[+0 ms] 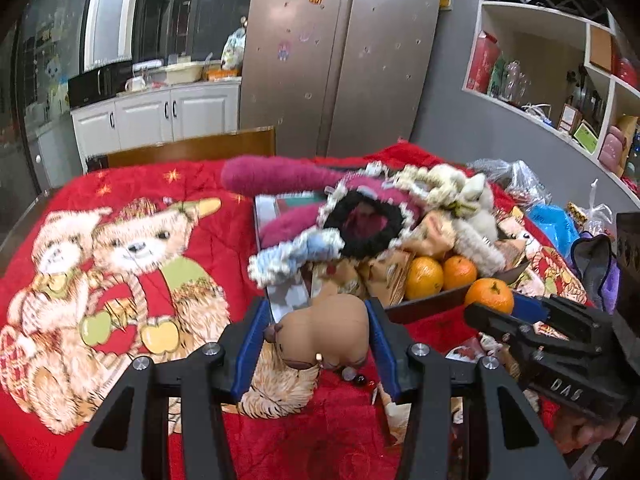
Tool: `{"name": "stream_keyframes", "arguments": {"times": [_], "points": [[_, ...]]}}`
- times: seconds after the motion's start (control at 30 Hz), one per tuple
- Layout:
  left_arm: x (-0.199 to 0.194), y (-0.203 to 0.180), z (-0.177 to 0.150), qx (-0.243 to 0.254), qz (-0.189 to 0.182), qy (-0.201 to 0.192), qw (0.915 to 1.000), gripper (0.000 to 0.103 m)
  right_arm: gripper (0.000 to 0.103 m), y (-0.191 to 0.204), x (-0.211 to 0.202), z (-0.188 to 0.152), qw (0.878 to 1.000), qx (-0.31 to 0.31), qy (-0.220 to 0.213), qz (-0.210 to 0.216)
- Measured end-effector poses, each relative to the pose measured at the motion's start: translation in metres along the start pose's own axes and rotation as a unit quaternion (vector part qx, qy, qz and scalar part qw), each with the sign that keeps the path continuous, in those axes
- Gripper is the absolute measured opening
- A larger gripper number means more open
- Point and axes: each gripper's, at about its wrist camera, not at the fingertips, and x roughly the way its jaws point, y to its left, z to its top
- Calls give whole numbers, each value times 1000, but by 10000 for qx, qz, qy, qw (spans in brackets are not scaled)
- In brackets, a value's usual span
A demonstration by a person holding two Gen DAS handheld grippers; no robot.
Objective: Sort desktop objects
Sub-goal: 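Grasp the small brown plush toy with the left tool while the right tool grasps a mandarin, then lift and carry the brown plush and the mandarin over the box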
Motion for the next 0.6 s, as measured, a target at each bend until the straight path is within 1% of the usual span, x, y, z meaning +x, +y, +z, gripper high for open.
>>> {"name": "stream_keyframes", "arguments": {"times": [0.17,0.23,0.4,0.5,0.6], "points": [[-18,-10,7,194,-15,-237,9995,50,40,-3,-43,13,9984,-51,-563,6],[-23,-13,9,209,-119,-290,9993,50,40,-4,-57,17,9975,-54,-707,-10],[-28,-21,11,287,-150,-333,9989,50,40,-7,-69,20,9968,-47,-798,42],[-25,-20,11,196,-197,-269,9993,50,40,-7,-67,16,9970,-54,-778,17],[-22,-19,10,175,-165,-203,9995,50,40,-7,-62,15,9974,3,-718,57]]}}
